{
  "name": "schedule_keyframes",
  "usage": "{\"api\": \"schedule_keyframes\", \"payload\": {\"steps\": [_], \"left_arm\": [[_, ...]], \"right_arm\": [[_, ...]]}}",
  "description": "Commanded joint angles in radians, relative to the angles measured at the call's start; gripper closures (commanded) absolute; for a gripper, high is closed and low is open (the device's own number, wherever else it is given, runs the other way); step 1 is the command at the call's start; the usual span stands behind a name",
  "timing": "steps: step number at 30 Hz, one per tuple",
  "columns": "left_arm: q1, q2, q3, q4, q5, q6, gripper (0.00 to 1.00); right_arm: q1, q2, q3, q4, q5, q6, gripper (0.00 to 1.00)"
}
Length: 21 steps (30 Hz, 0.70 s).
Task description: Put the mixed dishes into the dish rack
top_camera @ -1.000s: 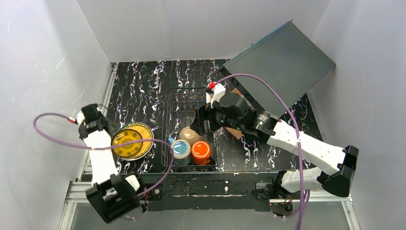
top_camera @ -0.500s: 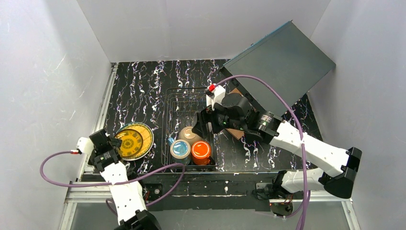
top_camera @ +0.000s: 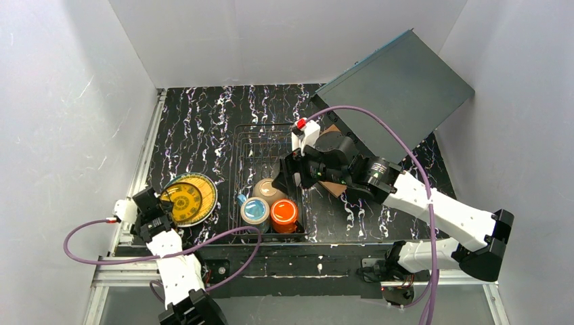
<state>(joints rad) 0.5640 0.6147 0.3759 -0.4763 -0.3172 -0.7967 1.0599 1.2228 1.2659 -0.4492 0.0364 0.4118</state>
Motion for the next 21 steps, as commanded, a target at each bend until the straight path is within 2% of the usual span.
{"api": "schedule_keyframes", "payload": {"steps": [1, 15, 21], "left_arm": [[0.005, 0.000, -0.042, 0.110, 0.013, 0.003, 0.41], [0.005, 0.006, -0.112, 0.253, 0.029, 0.009, 0.51], [0.005, 0.016, -0.116, 0.257, 0.014, 0.010, 0.62]], "right_arm": [[0.001, 0.000, 0.037, 0.019, -0.028, -0.006, 0.02], [0.001, 0.018, 0.046, 0.027, -0.051, 0.006, 0.02], [0.002, 0.022, 0.053, 0.030, -0.062, 0.008, 0.02]]}}
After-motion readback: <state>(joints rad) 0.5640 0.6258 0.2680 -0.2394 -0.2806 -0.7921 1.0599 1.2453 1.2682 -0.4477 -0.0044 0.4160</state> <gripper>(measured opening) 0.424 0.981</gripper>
